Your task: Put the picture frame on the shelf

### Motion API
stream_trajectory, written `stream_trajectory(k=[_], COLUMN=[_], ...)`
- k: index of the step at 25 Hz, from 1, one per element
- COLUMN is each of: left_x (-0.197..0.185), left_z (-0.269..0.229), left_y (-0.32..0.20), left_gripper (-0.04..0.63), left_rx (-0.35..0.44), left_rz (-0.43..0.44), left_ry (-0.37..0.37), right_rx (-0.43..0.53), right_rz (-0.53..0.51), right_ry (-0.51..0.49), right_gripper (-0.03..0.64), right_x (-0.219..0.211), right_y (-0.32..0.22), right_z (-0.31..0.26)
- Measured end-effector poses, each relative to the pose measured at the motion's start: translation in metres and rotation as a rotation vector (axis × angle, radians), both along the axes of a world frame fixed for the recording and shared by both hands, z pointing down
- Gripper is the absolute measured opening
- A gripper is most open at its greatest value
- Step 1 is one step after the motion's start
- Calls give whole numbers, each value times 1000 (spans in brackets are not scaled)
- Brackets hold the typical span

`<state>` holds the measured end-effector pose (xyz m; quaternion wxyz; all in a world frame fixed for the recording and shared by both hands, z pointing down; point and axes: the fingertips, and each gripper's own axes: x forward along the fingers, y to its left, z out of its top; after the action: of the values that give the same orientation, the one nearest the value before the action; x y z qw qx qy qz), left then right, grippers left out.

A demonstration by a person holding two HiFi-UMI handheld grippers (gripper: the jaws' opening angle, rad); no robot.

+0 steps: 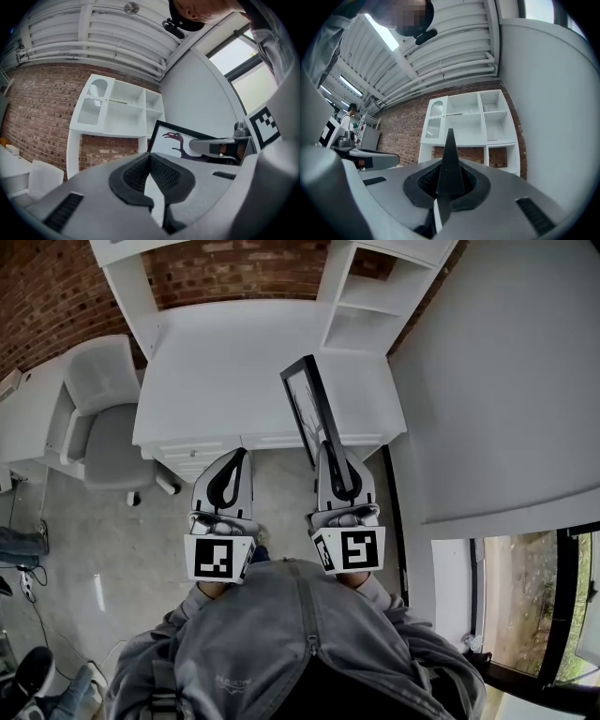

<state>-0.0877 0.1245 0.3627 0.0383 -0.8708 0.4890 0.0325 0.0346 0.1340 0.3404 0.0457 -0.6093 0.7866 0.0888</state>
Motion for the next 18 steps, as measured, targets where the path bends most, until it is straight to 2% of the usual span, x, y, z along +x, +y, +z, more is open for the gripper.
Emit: stream_trajectory(k=[9,18], left_x=[-8,-11], left_z=[6,9], left_y=[-69,-110], left_gripper=[6,6], left_rx=[-3,-16], left_rz=[76,100], left_ry=[-5,3], right_rx=[-4,-21], right_rz=[70,94], right_ry=[-5,-7], right_gripper=[32,32], right_x=[-11,-14], right_y=[-59,-96], right_z=[6,9])
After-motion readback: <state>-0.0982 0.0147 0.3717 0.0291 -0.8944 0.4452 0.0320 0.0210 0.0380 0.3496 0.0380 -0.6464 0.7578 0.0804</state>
